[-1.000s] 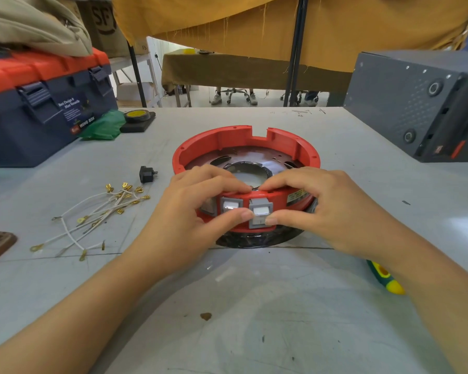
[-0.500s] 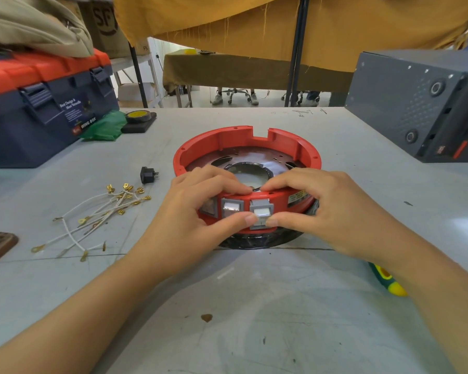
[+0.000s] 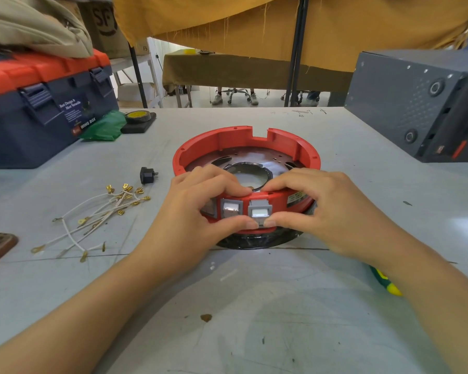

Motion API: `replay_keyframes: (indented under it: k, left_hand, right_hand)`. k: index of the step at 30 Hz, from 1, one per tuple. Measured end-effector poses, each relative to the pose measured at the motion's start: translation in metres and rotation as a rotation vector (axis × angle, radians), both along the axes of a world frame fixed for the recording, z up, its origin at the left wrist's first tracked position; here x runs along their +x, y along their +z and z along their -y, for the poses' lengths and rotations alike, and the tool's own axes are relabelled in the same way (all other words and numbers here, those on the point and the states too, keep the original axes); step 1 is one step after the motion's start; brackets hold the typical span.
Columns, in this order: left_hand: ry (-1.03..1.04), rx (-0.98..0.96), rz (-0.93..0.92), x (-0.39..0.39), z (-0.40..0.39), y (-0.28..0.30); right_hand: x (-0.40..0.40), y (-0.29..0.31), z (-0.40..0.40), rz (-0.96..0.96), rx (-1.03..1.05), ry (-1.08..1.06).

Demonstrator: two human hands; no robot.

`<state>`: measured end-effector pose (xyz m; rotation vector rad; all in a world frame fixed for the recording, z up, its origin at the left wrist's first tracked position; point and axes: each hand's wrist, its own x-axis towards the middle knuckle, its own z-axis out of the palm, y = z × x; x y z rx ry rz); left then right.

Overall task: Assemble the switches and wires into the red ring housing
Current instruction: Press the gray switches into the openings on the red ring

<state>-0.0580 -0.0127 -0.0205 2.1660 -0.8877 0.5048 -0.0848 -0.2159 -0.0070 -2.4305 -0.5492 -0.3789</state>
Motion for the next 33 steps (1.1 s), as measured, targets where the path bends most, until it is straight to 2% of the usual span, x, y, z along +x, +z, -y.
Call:
replay_keyframes:
  k: [7,25,28,33]
  left_hand:
    - [0.017,-0.005,0.002,-0.0005,0.0023,0.0007]
    - [0.017,0.031,-0.008,-0.0007,0.0021,0.0032]
    - [-0.024,-0.023,-0.062,0.0018,0.0005,0.0058]
    - [0.008,-0.060,-0.042,0.0039,0.0033,0.0028]
  right_hand:
    - [0.0021,-0.0028,0.0009,0.030,0.064,-0.004]
    - [0.0015,-0.0018,-0.0001,0.070,0.045,0.006]
    - [0.0023,-0.0032,0.0010,0.076,0.064,0.008]
    - [0.0026,-0.0027,0.0022,0.045,0.071,0.032]
